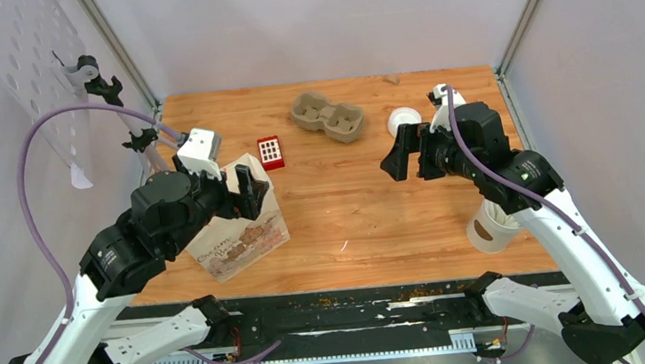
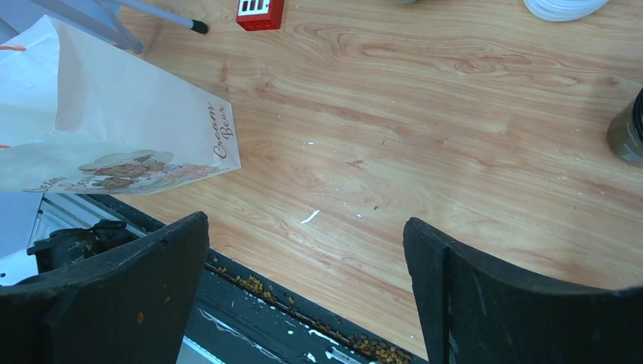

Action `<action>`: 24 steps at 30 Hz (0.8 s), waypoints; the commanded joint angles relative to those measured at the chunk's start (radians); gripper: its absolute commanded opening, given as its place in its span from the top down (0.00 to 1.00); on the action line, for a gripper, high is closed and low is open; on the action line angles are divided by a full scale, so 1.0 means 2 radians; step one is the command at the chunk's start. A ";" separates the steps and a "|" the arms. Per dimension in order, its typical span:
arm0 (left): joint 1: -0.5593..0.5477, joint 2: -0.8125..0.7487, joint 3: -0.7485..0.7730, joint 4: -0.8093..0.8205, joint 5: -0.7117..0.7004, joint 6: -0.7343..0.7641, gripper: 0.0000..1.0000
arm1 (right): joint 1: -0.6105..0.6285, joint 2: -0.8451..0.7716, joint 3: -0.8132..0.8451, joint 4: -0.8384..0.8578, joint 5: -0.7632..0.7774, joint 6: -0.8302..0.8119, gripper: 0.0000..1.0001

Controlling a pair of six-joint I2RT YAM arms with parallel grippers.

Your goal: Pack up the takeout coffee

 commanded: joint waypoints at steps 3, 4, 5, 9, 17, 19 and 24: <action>-0.003 -0.004 0.000 0.002 -0.007 0.010 0.00 | -0.001 -0.005 0.001 -0.004 0.021 0.010 0.00; -0.003 -0.004 0.000 0.001 -0.008 0.010 0.00 | -0.002 -0.005 0.004 -0.005 0.026 0.013 0.00; -0.002 -0.004 0.000 0.000 -0.009 0.010 0.00 | -0.002 -0.006 0.007 -0.008 0.031 0.016 0.00; -0.003 -0.004 0.003 -0.007 -0.015 0.011 0.00 | -0.002 -0.021 0.013 -0.017 0.089 0.030 0.00; -0.003 -0.021 0.002 -0.013 -0.041 0.017 0.00 | -0.001 0.018 0.103 -0.149 0.184 0.071 0.09; -0.003 -0.029 -0.006 -0.010 -0.041 0.020 0.00 | -0.002 0.031 0.124 -0.184 0.225 0.081 0.11; -0.002 -0.037 -0.016 -0.004 -0.029 0.018 0.00 | -0.019 0.065 0.131 -0.207 0.291 0.033 0.17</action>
